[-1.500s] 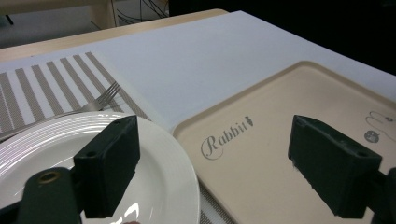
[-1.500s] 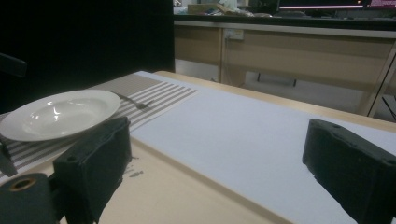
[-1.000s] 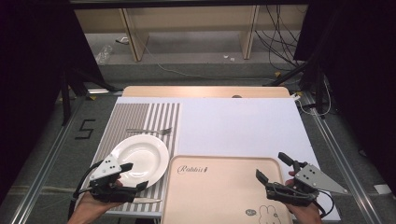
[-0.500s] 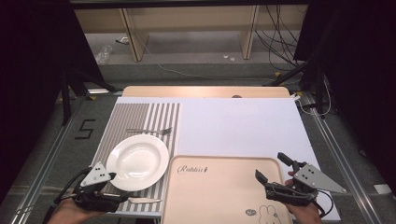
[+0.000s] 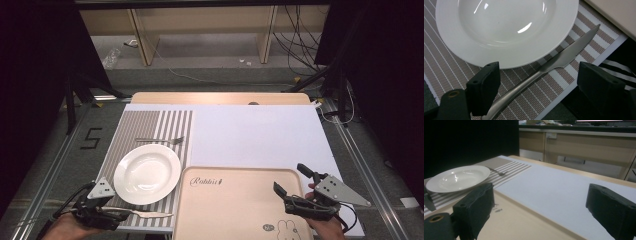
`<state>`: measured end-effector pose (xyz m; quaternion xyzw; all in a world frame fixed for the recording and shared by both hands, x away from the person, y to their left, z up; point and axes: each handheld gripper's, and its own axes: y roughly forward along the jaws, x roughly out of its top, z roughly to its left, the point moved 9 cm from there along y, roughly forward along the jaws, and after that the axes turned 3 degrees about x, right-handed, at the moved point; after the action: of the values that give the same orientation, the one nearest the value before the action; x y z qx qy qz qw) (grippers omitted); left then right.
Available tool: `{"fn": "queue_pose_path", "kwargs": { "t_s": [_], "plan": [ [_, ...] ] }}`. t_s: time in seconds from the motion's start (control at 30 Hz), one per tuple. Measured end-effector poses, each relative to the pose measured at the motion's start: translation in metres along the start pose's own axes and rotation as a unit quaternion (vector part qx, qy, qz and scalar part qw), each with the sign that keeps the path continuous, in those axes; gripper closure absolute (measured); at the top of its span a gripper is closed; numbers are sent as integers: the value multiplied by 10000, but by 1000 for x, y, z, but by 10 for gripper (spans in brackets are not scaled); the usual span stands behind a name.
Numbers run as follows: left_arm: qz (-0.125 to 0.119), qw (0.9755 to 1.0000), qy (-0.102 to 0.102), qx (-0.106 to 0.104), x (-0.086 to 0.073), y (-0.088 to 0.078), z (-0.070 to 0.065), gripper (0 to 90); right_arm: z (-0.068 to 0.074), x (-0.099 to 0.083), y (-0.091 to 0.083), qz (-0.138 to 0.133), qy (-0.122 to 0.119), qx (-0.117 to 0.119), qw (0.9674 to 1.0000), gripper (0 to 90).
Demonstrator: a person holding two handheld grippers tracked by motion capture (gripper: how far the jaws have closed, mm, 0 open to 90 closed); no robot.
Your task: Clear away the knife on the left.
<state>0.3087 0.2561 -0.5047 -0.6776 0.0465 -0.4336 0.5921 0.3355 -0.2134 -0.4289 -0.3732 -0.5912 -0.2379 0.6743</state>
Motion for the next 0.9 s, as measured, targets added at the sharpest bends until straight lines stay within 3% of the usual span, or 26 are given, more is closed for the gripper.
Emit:
{"fn": "queue_pose_path", "kwargs": {
  "t_s": [0.27, 0.67, 0.9],
  "plan": [
    [344, 9994, -11, -29, -14, 13, 8, 218, -2, 0, -1, 18, 44, -2, 10000, 90],
    [882, 9956, 264, -154, -22, 29, 11, 244, -1, -1, 0, 42, 12, 41, 10000, 92],
    [1002, 9940, 377, -203, -23, 36, 11, 277, 0, -1, 1, 37, -3, 60, 10000, 94]
  ]
}}
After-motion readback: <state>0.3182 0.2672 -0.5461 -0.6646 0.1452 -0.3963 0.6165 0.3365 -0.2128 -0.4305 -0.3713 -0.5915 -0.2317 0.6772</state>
